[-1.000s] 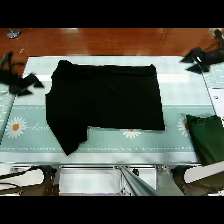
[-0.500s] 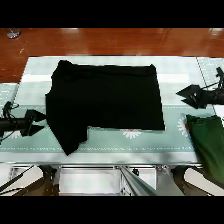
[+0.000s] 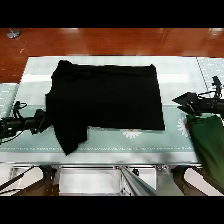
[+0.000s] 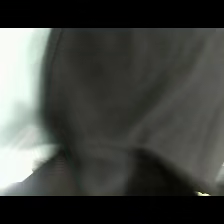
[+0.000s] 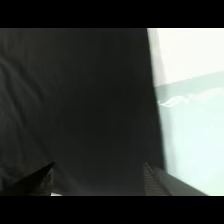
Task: Fold the shirts.
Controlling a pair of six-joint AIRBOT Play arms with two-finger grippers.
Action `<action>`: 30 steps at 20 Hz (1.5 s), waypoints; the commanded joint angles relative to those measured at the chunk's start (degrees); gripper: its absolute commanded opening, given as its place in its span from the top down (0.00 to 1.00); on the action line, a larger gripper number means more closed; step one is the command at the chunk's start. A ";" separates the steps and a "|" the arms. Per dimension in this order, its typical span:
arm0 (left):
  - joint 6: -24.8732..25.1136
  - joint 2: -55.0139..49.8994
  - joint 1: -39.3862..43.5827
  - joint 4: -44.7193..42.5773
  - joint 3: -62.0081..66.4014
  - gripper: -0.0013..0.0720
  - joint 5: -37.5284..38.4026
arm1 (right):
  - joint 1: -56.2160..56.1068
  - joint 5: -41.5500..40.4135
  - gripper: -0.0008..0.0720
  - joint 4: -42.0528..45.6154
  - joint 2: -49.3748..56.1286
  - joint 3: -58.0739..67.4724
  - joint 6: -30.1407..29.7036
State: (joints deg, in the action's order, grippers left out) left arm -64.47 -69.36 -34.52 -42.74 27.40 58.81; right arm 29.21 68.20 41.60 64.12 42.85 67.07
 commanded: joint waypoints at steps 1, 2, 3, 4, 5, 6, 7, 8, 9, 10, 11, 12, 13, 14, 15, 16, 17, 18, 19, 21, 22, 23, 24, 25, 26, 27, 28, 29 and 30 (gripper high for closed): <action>2.10 -0.66 2.38 1.20 0.46 0.96 -0.50 | 2.36 -1.22 0.14 11.85 -0.11 0.70 6.51; 2.99 -0.66 2.34 1.20 1.07 0.96 0.55 | 2.47 -0.35 0.14 17.64 0.02 0.44 8.85; 3.43 -0.66 2.34 1.20 1.62 0.96 1.36 | 2.45 1.73 0.14 22.10 0.13 -0.63 11.02; 3.58 -0.66 2.34 1.22 2.03 0.96 1.88 | 2.47 2.86 0.14 23.23 0.11 -2.54 11.93; 3.61 -0.63 2.38 1.22 2.16 0.96 2.10 | 2.45 2.91 0.14 22.12 0.11 -4.85 12.90; 3.61 -0.66 2.40 1.20 2.16 0.96 2.32 | 2.45 2.67 0.14 19.91 0.15 -6.93 13.03; 3.58 -0.63 2.40 1.20 2.14 0.96 2.38 | 2.45 3.41 0.14 17.66 0.72 -8.61 12.35; 3.61 -0.66 2.40 1.20 2.14 0.96 2.54 | 2.12 4.11 0.14 16.33 1.64 -9.49 11.63; 3.61 -0.66 2.40 1.20 2.16 0.96 2.58 | 0.96 3.98 0.14 16.26 2.47 -9.51 11.52; 3.61 -0.66 2.40 1.22 2.14 0.96 2.73 | -0.79 3.85 0.14 15.93 3.34 -9.51 11.43; 3.58 -0.66 2.40 1.22 2.14 0.96 2.75 | -3.26 3.85 0.14 15.65 4.50 -9.51 11.30; 3.58 -0.66 2.40 1.20 2.14 0.96 2.78 | -5.68 2.89 0.14 15.39 5.70 -9.46 11.28; 3.58 -0.66 2.40 1.22 2.14 0.96 2.93 | -7.63 1.29 0.14 14.19 6.67 -9.38 11.30; 3.58 -0.66 2.40 1.22 2.14 0.96 2.99 | -9.31 -0.35 0.14 11.89 7.61 -9.09 11.08; 3.58 -0.66 2.40 1.22 2.14 0.96 2.99 | -10.71 -1.64 0.14 9.84 8.57 -8.50 10.69; 3.58 -0.66 2.40 1.22 2.14 0.96 2.91 | -12.26 -2.73 0.14 8.07 9.75 -7.43 10.62; 3.61 -0.66 2.40 1.22 2.14 0.96 2.86 | -13.84 -3.58 0.14 6.82 10.99 -6.19 10.64; 3.58 -0.66 2.40 1.25 2.16 0.96 2.78 | -15.65 -4.22 0.14 5.99 12.48 -4.68 10.67; 3.58 -0.66 2.40 1.25 2.16 0.96 2.75 | -17.40 -4.33 0.16 5.16 13.79 -3.28 10.64; 3.58 -0.63 2.40 1.44 2.27 0.96 2.75 | -20.74 -4.15 0.76 4.92 15.67 -0.07 9.27; 3.61 -0.55 2.40 1.73 2.75 0.96 2.95 | -21.81 -3.80 0.95 4.90 15.85 1.84 7.39; 3.80 -0.39 2.40 2.73 3.87 0.96 3.78 | -22.23 -2.89 0.95 5.09 15.82 4.96 7.19; 4.04 -0.11 2.38 4.59 6.01 0.96 5.16 | -22.21 -1.09 0.95 5.68 15.82 9.44 7.28; 4.07 0.48 2.40 7.28 8.81 0.96 6.40 | -22.05 0.76 0.95 6.62 15.82 15.34 8.09; 4.04 1.38 2.40 11.10 12.63 0.96 7.48 | -21.84 2.27 0.95 7.89 15.82 21.90 9.55; 4.02 2.43 2.40 14.99 16.83 0.96 7.91 | -21.79 3.50 0.95 8.90 15.82 29.27 10.97; 4.02 3.74 2.47 19.23 21.92 0.96 7.85 | -21.64 4.33 0.95 10.58 15.82 37.86 12.85; 4.00 5.11 2.47 22.60 27.61 0.96 7.67 | -21.64 4.74 0.95 12.44 15.82 46.10 14.47; 3.98 6.36 2.47 24.41 33.24 0.96 7.52 | -21.64 5.20 0.95 15.10 15.82 54.99 16.24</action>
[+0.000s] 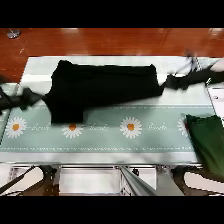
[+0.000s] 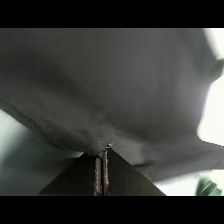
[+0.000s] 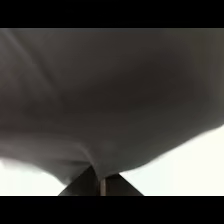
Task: Fold the shirts.
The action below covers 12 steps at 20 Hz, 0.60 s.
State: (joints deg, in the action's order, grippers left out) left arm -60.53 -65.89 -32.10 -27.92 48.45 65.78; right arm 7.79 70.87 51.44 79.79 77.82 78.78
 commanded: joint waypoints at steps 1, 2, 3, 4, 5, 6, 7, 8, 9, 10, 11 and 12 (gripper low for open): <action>-0.15 4.35 0.02 9.90 18.51 0.96 0.13 | -0.22 3.54 0.95 7.67 0.15 28.76 5.92; -0.17 5.81 -0.11 9.68 24.09 0.96 -0.46 | -0.22 5.09 0.95 9.51 0.15 36.46 6.84; -0.22 7.65 -0.22 8.44 29.70 0.96 -1.70 | -0.22 6.86 0.95 10.47 0.07 43.54 7.48; -1.22 9.64 -0.39 6.14 34.21 0.96 -2.86 | -0.22 7.82 0.95 10.58 -1.11 48.30 7.65; -3.56 12.09 -0.46 1.92 38.38 0.96 -4.39 | -0.22 7.45 0.95 10.60 -4.09 49.18 7.63; -5.66 14.80 -0.55 -2.75 41.40 0.96 -5.57 | -0.22 7.50 0.95 10.84 -7.41 48.48 7.61; -7.39 17.99 -0.55 -8.17 43.71 0.96 -6.51 | -0.22 7.50 0.95 11.50 -11.13 46.97 7.58; -9.16 21.22 -0.55 -13.38 44.92 0.96 -6.99 | -0.22 7.34 0.95 12.33 -15.32 44.94 7.48; -10.91 24.92 -0.50 -18.91 45.42 0.96 -7.13 | -0.22 7.13 0.95 13.62 -19.61 42.49 7.32; -12.76 28.20 -0.48 -24.15 45.42 0.96 -6.95 | -0.22 7.26 0.95 15.67 -23.30 40.54 7.37; -14.82 31.63 -0.09 -30.05 45.42 0.96 -6.64 | -0.22 7.65 0.95 17.49 -26.62 38.88 7.37; -16.85 34.58 1.07 -36.15 45.42 0.96 -6.67 | -0.22 8.74 0.95 19.45 -29.83 37.55 7.34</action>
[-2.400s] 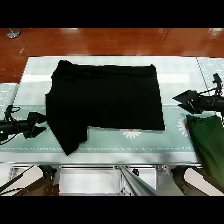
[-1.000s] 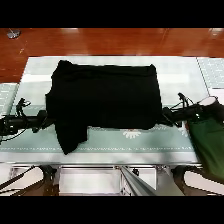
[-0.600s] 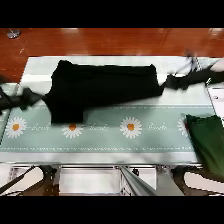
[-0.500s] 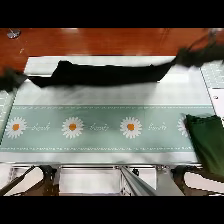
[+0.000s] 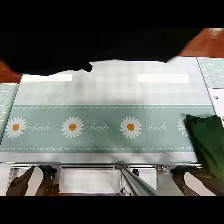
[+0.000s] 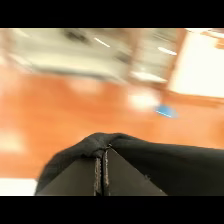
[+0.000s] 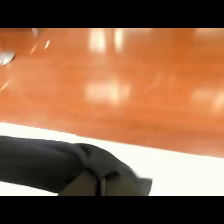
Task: Fold the shirts.
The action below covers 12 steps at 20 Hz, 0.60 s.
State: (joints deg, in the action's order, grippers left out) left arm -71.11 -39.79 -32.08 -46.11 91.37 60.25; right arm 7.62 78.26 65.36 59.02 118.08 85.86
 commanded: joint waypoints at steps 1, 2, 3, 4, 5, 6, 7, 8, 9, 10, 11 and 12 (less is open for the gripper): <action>-8.00 11.21 3.21 -24.20 2.47 0.96 -1.07 | -0.04 3.37 0.95 7.32 -11.52 -3.34 0.24; -9.01 13.38 5.81 -29.00 2.47 0.96 -0.72 | -0.04 5.68 0.95 8.55 -13.18 -3.34 0.24; -9.62 15.21 8.98 -33.22 2.47 0.96 0.15 | -0.07 7.69 0.95 9.33 -14.67 -3.34 0.26; -9.77 16.52 12.02 -36.17 2.47 0.96 1.36 | -0.07 8.85 0.95 9.66 -15.82 -3.34 0.31; -9.81 17.42 15.08 -38.36 2.47 0.96 2.91 | -0.04 9.79 0.95 9.77 -16.74 -3.34 0.39; -10.60 17.75 17.59 -39.93 2.45 0.96 4.35 | -0.04 11.13 0.95 9.73 -17.16 -3.34 0.57; -11.34 17.64 19.98 -41.31 2.38 0.96 5.66 | -0.04 13.29 0.95 9.73 -17.16 -3.34 0.72; -12.41 17.33 21.64 -42.64 1.81 0.96 6.49 | -0.04 14.67 0.95 9.73 -17.16 -4.00 0.76; -13.86 16.55 22.71 -43.56 0.76 0.96 7.02 | -0.04 14.78 0.95 9.70 -17.16 -5.66 0.76; -13.84 15.37 23.19 -43.71 -0.83 0.96 7.08 | -0.04 14.45 0.95 9.49 -17.07 -8.07 0.74; -13.86 13.88 23.17 -43.30 -2.60 0.96 7.10 | -0.04 14.08 0.95 8.98 -16.74 -11.45 0.74; -13.84 12.02 23.19 -42.29 -4.55 0.96 7.06 | -0.07 14.01 0.95 8.13 -16.15 -15.04 0.66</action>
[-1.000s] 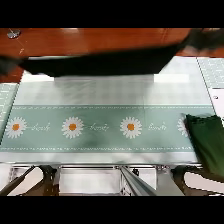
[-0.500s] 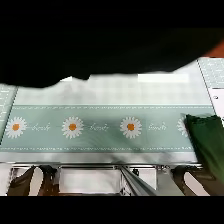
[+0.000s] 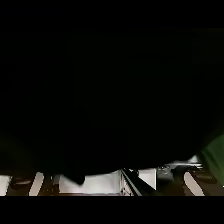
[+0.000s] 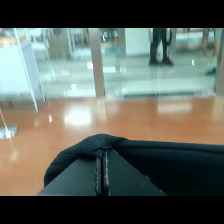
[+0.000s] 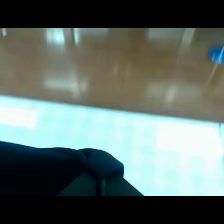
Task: Fold the shirts.
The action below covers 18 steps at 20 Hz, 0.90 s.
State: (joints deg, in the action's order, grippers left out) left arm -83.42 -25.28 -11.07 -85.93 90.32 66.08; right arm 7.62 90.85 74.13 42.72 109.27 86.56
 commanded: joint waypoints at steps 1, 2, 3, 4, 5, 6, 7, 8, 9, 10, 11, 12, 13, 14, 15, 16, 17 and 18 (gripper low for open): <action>-1.53 -4.85 2.19 -1.14 -5.86 0.96 0.85 | -0.04 1.03 0.95 -1.73 1.18 -10.40 -0.79; -1.51 -7.45 2.19 0.48 -8.13 0.96 0.02 | -0.07 -0.44 0.95 -2.45 2.49 -14.38 -1.77; -1.51 -10.19 2.19 1.97 -10.16 0.96 -0.96 | -0.07 -3.13 0.95 -2.67 4.20 -18.60 -2.80; -1.51 -13.60 2.19 3.21 -12.15 0.96 -2.49 | -0.07 -6.29 0.95 -2.64 6.16 -22.12 -3.45; -1.53 -17.07 2.19 3.96 -13.60 0.96 -4.09 | -0.04 -9.77 0.95 -2.64 8.94 -25.14 -3.89; -1.55 -20.85 2.19 4.31 -14.43 0.96 -5.53 | -0.04 -12.68 0.95 -2.64 12.09 -27.02 -4.15; -1.57 -25.42 2.19 4.98 -14.64 0.96 -6.80 | -0.04 -15.32 0.95 -2.69 16.24 -28.00 -4.15; -1.68 -29.73 2.25 5.64 -14.64 0.96 -8.22 | -0.04 -17.73 0.95 -3.13 20.94 -28.04 -4.20; -2.10 -34.36 2.29 6.84 -14.64 0.96 -10.51 | -0.04 -20.63 0.95 -4.20 25.40 -28.02 -4.63; -2.43 -38.77 2.36 8.28 -14.62 0.96 -13.14 | -0.04 -24.02 0.95 -5.86 30.18 -27.98 -4.79; -2.43 -42.82 2.49 9.79 -14.62 0.96 -16.04 | -0.07 -26.93 0.95 -7.69 34.80 -27.43 -4.90; -2.40 -47.12 2.78 11.76 -14.62 0.96 -19.65 | -0.37 -30.73 0.95 -9.51 39.69 -26.60 -5.81; -2.43 -50.99 3.02 14.49 -14.60 0.96 -23.15 | -1.01 -34.99 0.95 -10.27 44.11 -25.62 -5.73; -2.86 -54.69 3.15 18.14 -14.29 0.96 -25.94 | -1.42 -38.62 0.95 -11.28 48.54 -23.65 -5.22; -5.20 -58.45 3.15 21.18 -13.49 0.96 -27.85 | -1.49 -40.54 0.95 -13.31 53.48 -20.15 -3.85; -6.97 -61.77 3.19 24.02 -12.46 0.96 -28.76 | -1.49 -40.39 0.95 -15.32 58.40 -15.89 -2.58; -6.91 -64.46 3.23 26.49 -11.56 0.96 -28.74 | -1.49 -39.17 0.95 -16.70 62.49 -11.87 -1.86; -6.91 -66.58 3.43 28.46 -11.06 0.96 -28.39 | -1.49 -36.98 0.95 -17.77 66.16 -7.91 -1.46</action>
State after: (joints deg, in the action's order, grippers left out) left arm -88.44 -83.44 -7.97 -66.22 77.76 41.34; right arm 6.39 55.61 61.65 97.32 93.01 83.20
